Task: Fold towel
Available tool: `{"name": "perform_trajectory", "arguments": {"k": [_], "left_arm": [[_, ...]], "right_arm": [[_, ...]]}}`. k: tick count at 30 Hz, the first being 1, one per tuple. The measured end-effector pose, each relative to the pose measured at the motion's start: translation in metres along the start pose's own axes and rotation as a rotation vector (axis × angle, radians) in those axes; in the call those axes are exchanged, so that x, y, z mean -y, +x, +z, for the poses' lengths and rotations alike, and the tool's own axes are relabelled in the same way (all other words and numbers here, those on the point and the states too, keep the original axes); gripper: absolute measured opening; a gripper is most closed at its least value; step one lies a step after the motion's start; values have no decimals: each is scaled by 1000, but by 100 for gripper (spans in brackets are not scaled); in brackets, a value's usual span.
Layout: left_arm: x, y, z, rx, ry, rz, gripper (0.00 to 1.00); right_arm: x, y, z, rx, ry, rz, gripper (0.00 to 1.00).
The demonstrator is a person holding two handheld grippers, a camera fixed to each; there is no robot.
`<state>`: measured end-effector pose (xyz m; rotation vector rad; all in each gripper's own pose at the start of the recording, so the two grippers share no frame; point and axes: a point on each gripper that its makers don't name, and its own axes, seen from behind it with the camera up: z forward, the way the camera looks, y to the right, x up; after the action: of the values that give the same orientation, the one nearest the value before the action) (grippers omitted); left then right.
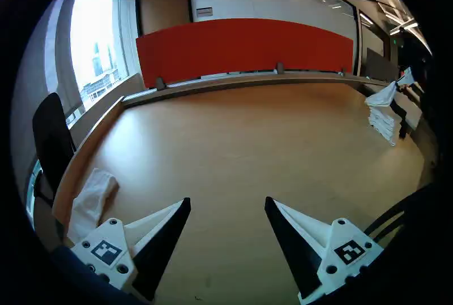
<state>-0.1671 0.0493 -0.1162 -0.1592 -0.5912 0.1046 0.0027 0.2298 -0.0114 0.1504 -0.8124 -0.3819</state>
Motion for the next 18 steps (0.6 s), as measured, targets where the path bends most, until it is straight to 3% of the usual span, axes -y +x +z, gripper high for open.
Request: {"name": "perform_trajectory", "arguments": {"k": [18], "left_arm": [[2, -1, -2, 3, 8, 1, 97]], "right_arm": [[-4, -72, 11, 138, -13, 68, 1]]}}
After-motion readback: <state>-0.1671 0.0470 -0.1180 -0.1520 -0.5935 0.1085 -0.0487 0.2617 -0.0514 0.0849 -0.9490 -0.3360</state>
